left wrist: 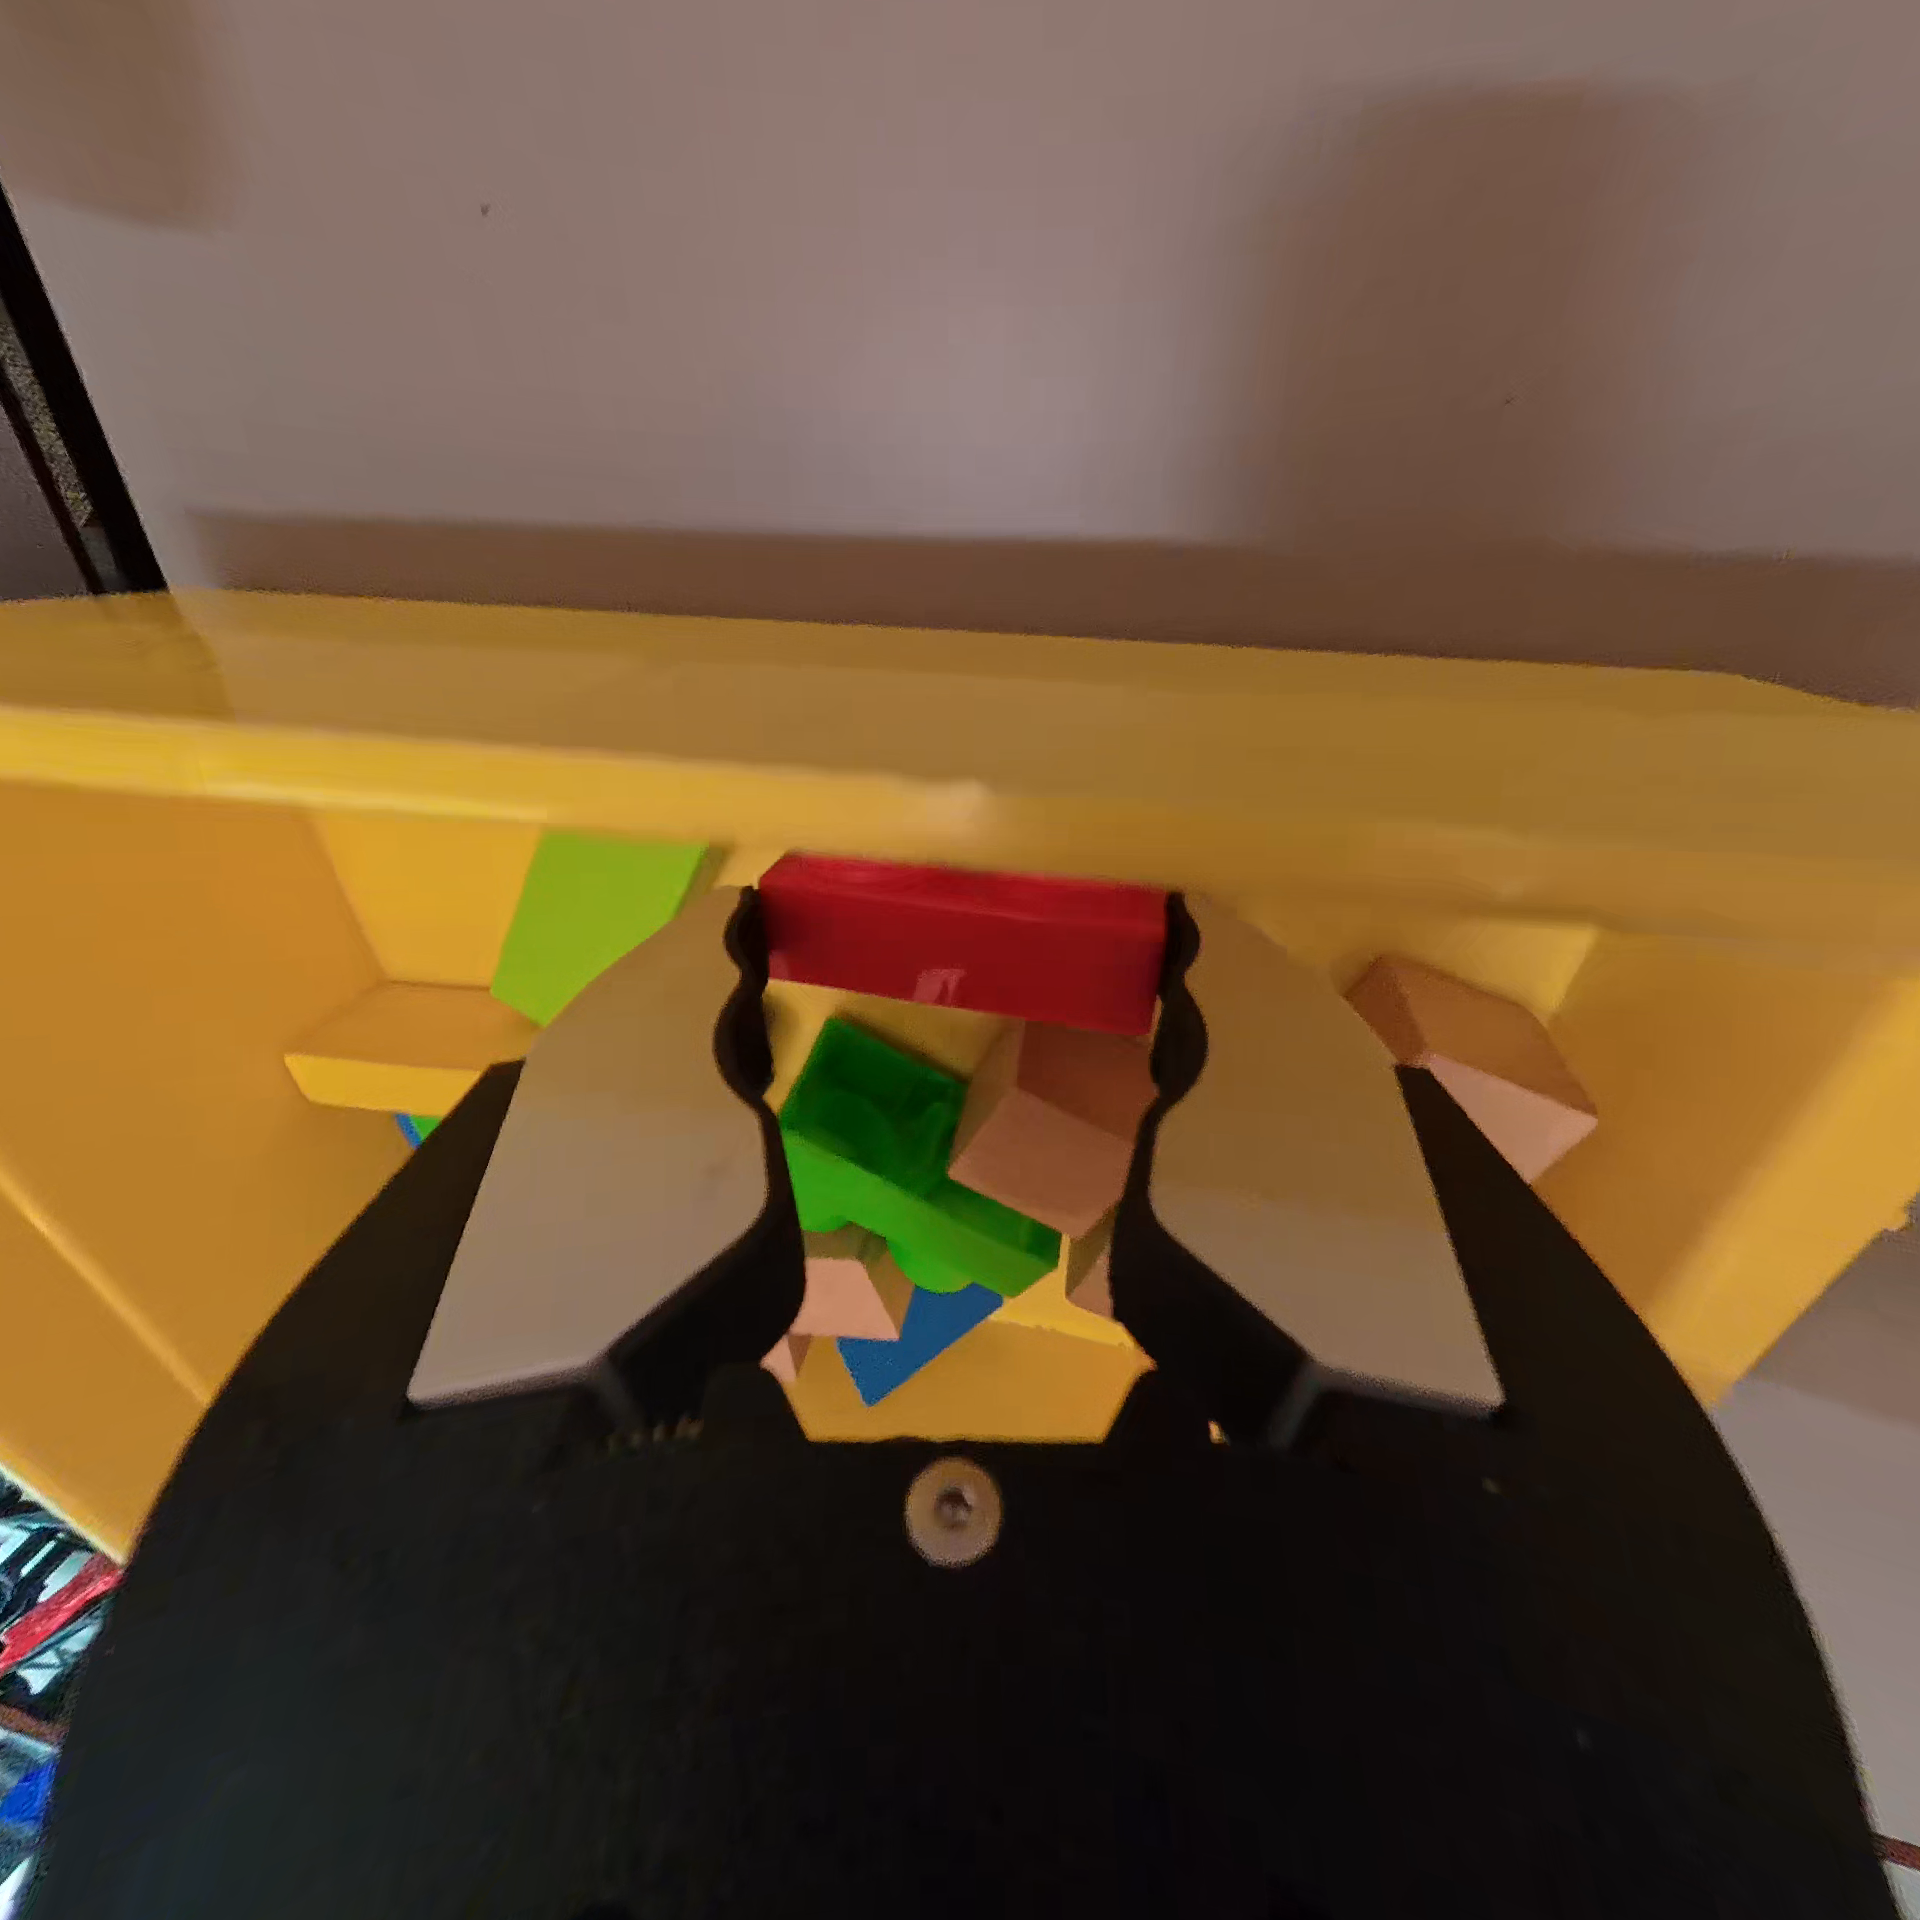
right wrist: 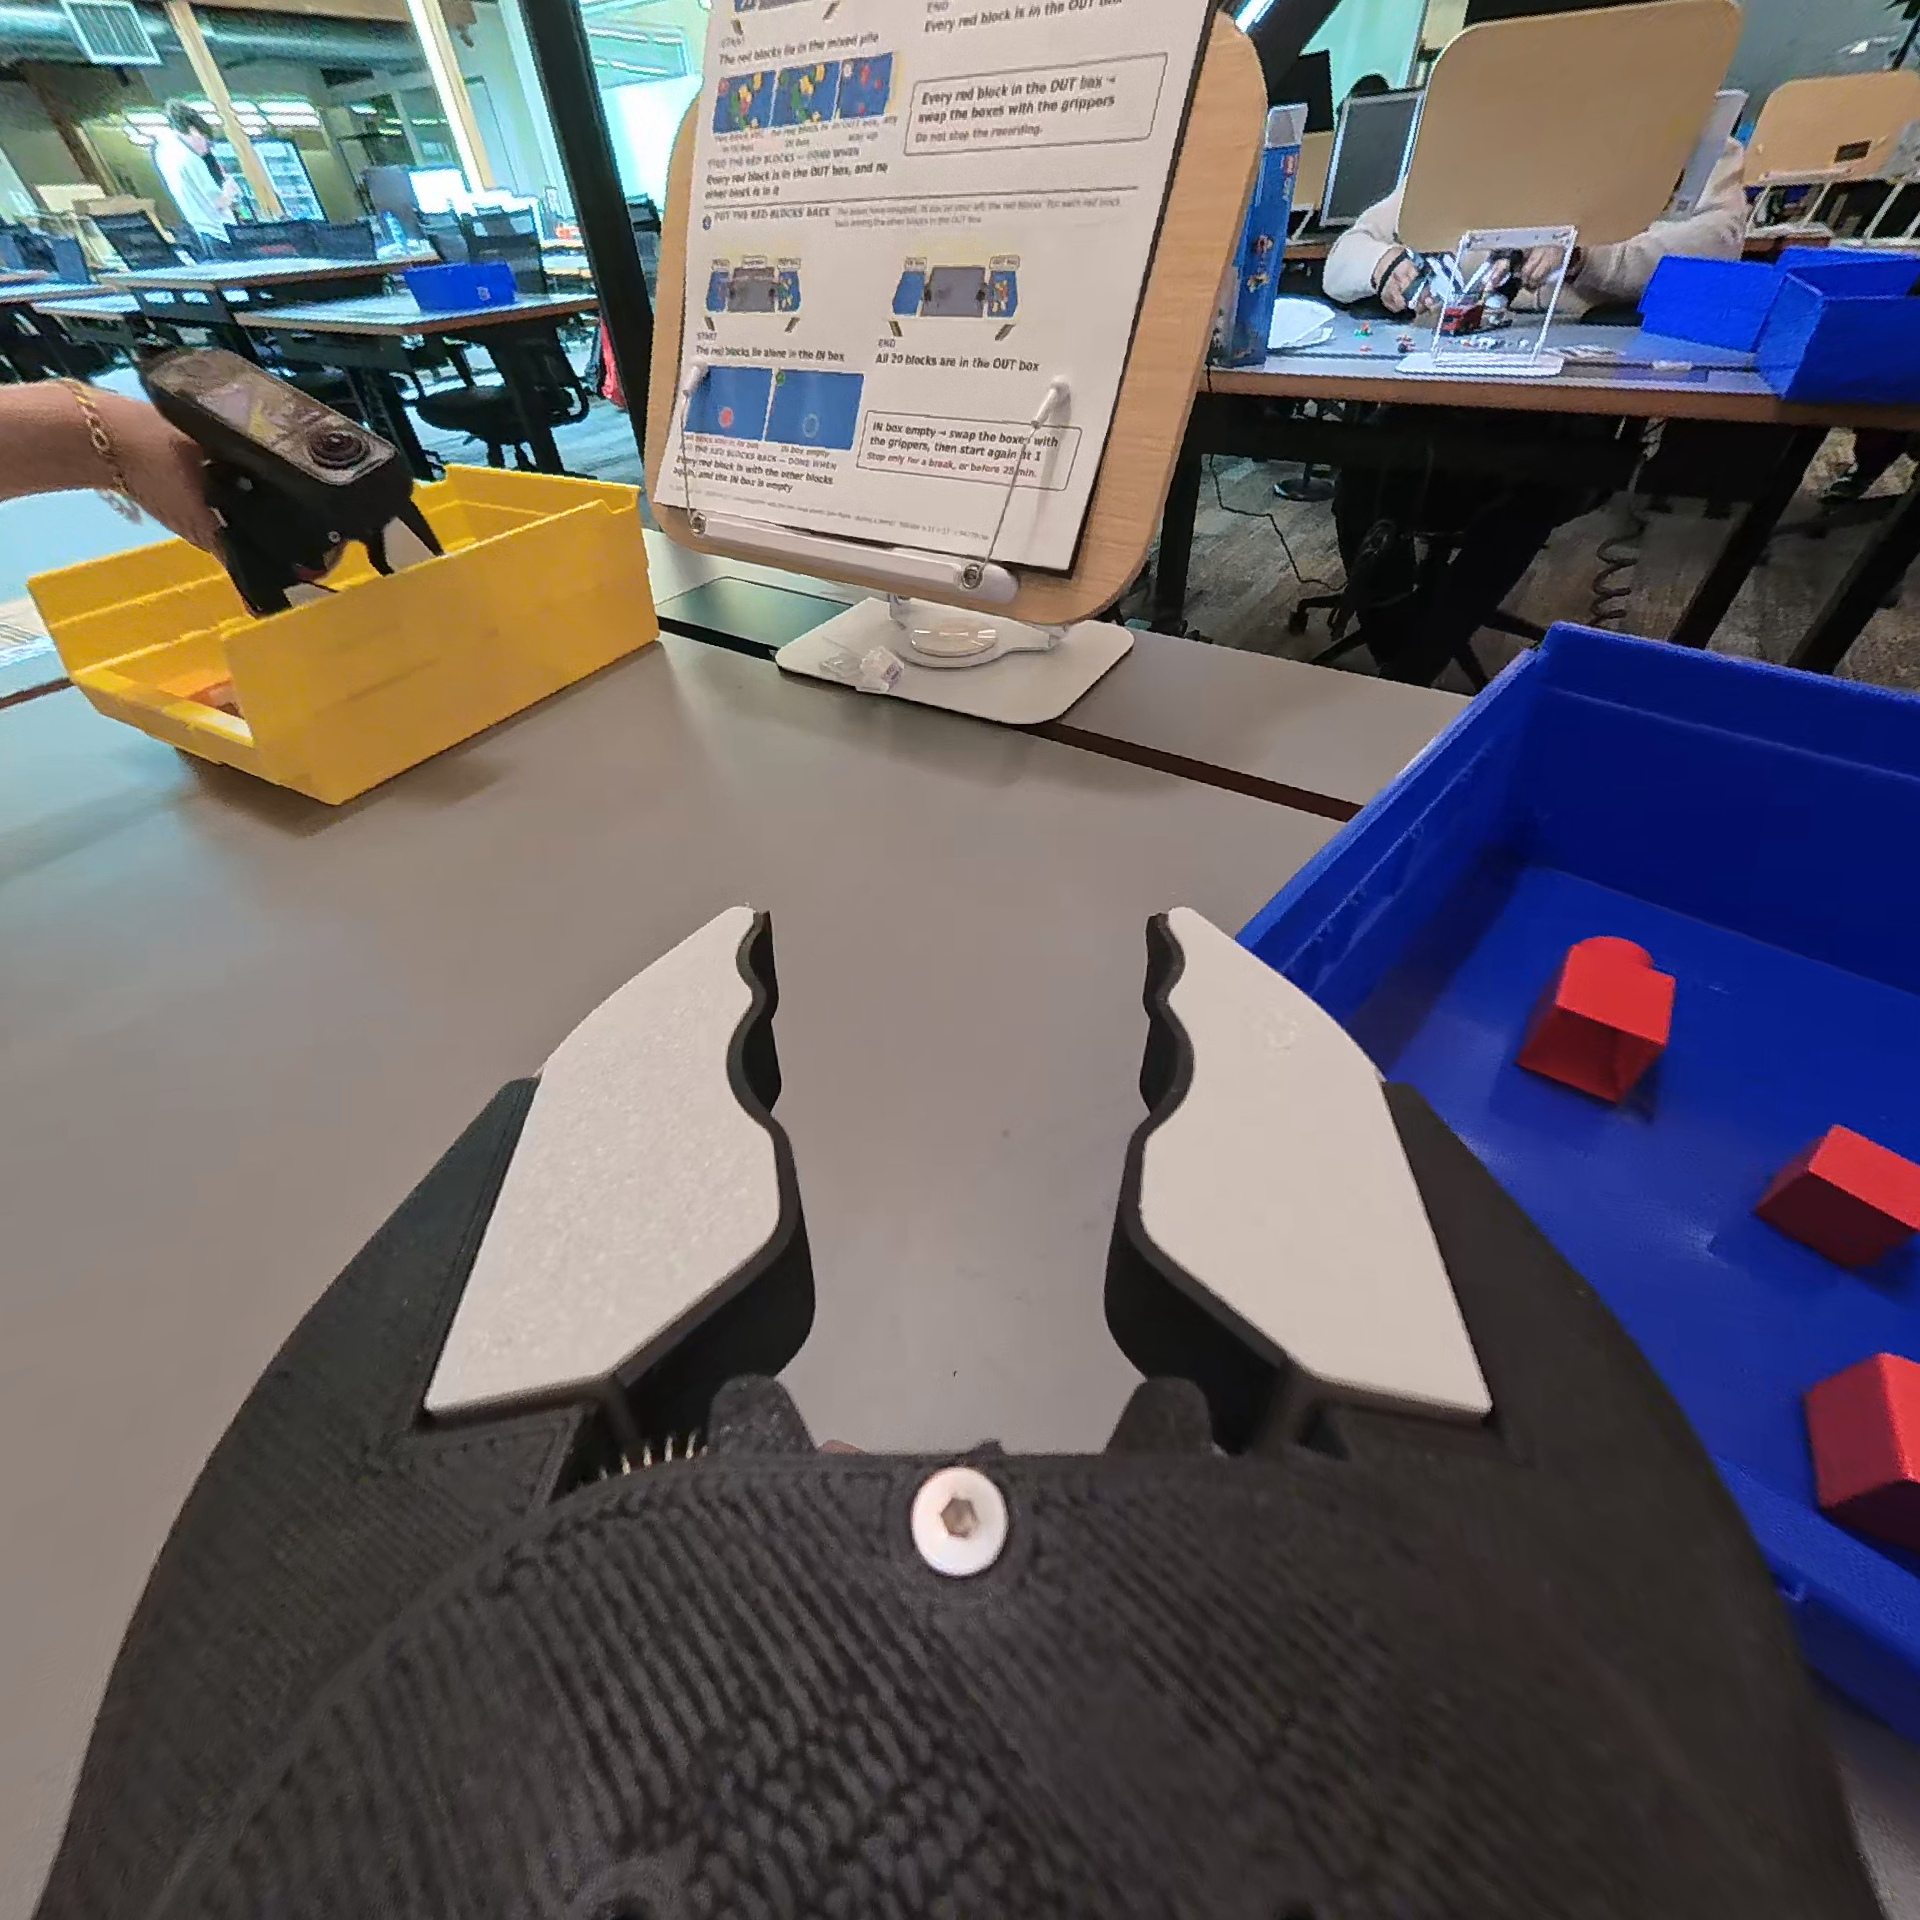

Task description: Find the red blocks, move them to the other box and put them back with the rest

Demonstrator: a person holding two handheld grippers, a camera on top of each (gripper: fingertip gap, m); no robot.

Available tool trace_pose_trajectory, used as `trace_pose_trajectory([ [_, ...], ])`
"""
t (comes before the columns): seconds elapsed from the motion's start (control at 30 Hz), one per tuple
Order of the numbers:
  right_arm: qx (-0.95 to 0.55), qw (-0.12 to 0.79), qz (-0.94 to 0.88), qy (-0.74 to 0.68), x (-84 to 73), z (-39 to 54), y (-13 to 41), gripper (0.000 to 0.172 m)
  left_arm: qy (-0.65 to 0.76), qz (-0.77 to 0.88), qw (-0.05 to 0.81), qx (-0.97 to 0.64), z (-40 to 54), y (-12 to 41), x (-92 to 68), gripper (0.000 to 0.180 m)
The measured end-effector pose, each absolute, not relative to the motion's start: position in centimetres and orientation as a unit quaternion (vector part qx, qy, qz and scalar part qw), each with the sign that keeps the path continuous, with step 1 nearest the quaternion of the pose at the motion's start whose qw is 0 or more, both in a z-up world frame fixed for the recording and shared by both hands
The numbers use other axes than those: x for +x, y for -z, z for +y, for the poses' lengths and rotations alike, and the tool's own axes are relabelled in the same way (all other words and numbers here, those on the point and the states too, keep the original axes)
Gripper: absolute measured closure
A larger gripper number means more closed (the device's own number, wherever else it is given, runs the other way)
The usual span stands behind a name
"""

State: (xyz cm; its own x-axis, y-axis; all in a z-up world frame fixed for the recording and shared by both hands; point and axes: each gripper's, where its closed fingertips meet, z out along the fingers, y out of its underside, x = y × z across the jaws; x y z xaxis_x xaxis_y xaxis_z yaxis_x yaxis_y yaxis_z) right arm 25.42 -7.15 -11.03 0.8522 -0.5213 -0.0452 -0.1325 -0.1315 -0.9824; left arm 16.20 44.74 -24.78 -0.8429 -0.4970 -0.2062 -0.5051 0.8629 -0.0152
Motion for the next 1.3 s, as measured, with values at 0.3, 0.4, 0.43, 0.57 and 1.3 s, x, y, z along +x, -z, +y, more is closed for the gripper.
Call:
trace_pose_trajectory([
  [0.3, -0.707, 0.660, 0.211, 0.143, 23.9, -6.0, 8.8, 0.103, 0.260, 0.847, 0.326, -0.329, 41.4, 10.5, 17.1, 0.109],
  [0.4, -0.708, 0.668, 0.187, 0.128, 22.5, -4.3, 8.4, 0.103, 0.349, 0.805, 0.356, -0.323, 37.6, 6.6, 16.3, 0.108],
  [0.43, -0.710, 0.670, 0.176, 0.125, 22.0, -3.7, 8.2, 0.103, 0.367, 0.797, 0.359, -0.317, 36.1, 6.0, 16.1, 0.108],
  [0.57, -0.709, 0.687, 0.128, 0.095, 19.2, -1.0, 7.3, 0.103, 0.479, 0.769, 0.338, -0.254, 28.1, 4.3, 14.6, 0.109],
  [1.3, -0.704, 0.680, 0.182, -0.097, 15.6, 4.4, 9.0, 0.112, 0.539, 0.725, 0.420, -0.086, 5.9, 10.0, 15.4, 0.109],
])
